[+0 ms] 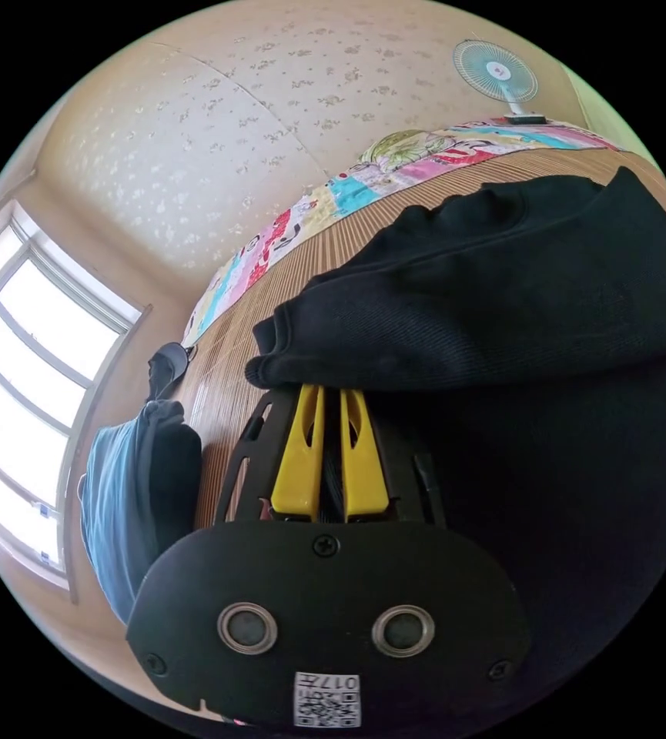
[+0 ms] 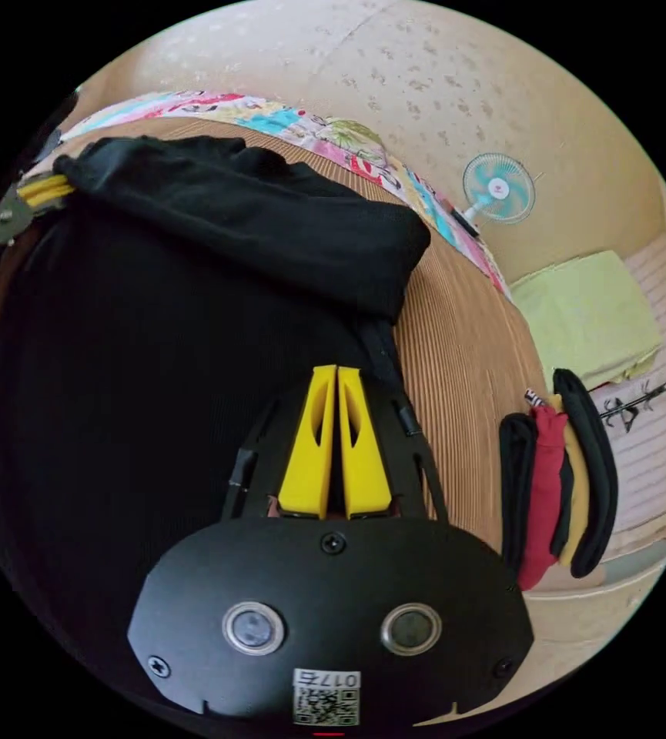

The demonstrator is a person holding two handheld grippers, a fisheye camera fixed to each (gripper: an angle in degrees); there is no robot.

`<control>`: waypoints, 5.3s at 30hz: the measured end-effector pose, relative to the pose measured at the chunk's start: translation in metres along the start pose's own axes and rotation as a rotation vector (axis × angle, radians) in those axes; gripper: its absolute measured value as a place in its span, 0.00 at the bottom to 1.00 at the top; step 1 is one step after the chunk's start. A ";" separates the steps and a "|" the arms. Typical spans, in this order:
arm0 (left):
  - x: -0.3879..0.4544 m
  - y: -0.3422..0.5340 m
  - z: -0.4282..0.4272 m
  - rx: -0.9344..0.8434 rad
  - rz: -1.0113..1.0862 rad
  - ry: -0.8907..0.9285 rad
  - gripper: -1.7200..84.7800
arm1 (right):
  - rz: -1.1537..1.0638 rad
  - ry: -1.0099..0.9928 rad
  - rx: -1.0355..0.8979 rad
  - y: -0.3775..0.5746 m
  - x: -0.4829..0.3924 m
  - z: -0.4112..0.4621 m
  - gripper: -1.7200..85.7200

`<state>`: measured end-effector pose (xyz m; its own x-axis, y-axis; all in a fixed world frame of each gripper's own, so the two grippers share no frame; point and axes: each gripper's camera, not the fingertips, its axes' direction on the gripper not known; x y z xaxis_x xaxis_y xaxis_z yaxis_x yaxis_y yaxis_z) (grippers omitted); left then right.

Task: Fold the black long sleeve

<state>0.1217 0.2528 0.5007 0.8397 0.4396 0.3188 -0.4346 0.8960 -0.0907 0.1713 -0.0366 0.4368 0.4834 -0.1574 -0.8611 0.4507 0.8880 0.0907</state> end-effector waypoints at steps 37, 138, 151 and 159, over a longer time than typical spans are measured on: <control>-0.121 0.282 -0.194 0.083 -0.350 0.505 0.01 | 0.009 -0.527 -0.145 0.052 0.154 -0.029 0.02; -0.244 0.202 -0.236 0.048 -0.531 0.740 0.03 | 0.439 -0.345 0.321 0.219 0.266 -0.150 0.03; -0.271 0.320 -0.196 -0.011 -0.850 1.120 0.18 | 0.570 -0.910 0.398 0.242 0.325 -0.088 0.02; -0.256 0.329 -0.163 -0.177 -0.963 1.230 0.10 | 0.610 -0.997 0.405 0.248 0.339 -0.070 0.02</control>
<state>-0.1833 0.4448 0.2349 0.5465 -0.5785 -0.6055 0.3675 0.8154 -0.4473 0.3944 0.1604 0.1323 0.9763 -0.1821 0.1172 0.0648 0.7619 0.6444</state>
